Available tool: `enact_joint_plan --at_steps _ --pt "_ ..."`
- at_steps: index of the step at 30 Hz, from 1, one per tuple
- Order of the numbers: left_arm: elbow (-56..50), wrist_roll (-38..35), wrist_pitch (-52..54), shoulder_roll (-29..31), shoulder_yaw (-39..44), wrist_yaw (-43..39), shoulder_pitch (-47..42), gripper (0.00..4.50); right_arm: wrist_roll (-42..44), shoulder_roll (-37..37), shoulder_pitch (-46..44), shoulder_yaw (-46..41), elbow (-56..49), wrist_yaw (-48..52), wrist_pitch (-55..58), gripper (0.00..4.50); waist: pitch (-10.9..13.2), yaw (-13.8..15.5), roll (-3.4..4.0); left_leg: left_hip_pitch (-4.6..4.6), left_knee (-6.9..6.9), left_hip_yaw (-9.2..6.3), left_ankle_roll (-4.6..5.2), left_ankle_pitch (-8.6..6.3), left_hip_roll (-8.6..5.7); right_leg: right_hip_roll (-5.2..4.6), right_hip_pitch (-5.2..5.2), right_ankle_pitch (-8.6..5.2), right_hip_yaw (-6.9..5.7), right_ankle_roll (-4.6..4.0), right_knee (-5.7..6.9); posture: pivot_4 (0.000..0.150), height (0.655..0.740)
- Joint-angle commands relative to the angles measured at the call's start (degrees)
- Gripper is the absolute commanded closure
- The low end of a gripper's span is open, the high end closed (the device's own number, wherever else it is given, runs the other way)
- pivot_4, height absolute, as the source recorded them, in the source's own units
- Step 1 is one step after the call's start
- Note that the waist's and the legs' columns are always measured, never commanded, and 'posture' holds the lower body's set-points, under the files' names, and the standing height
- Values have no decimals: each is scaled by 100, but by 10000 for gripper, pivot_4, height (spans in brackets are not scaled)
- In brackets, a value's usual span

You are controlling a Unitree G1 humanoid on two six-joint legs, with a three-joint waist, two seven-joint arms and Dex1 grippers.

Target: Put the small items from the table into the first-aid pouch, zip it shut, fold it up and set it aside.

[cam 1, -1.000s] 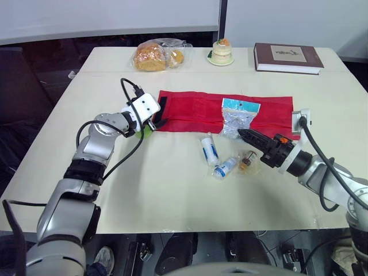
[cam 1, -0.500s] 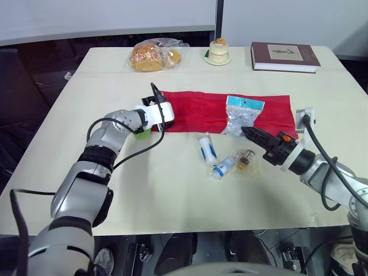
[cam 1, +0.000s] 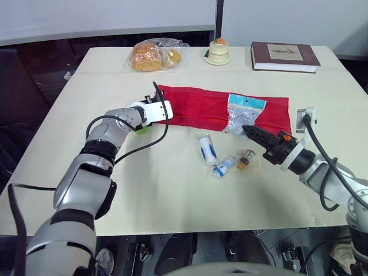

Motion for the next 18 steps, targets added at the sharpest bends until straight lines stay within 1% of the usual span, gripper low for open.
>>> enact_joint_plan --at_steps 1,6,10,13,15,18 --pt "24 1 -135 63 81 31 -58 44201 -23 50 -29 -97 -213 18 -97 45000 0 -1 0 0 0 0 0 0 0 0 0 0 0 0 0 1500 7289" --pt "-15 -51 -319 73 78 -130 -39 44201 -88 123 -74 -80 -184 24 -85 45000 0 0 0 0 1 0 0 0 -1 0 -1 0 0 0 2 1500 7289" --pt "-270 -150 -477 103 73 -549 99 44201 -133 172 -73 -62 -182 27 -80 45000 0 0 0 0 1 0 0 0 -2 0 -1 0 0 0 3 1500 7289" --pt "-701 -388 -406 116 172 -1028 277 44201 -139 187 -70 -55 -189 21 -61 45000 0 -1 0 0 1 0 0 0 -1 0 -1 0 1 0 3 1500 7289" --pt "-1113 -671 -181 85 270 -1470 424 44201 -94 155 -56 -19 -169 29 2 45000 0 -2 0 0 1 0 0 0 -1 -1 -1 0 2 0 4 1500 7289" --pt "-1732 -1001 144 19 385 -1902 609 44201 67 101 -59 93 -73 4 159 45000 0 2 0 -1 4 0 0 0 -1 -2 -1 0 2 -1 4 1500 7289"
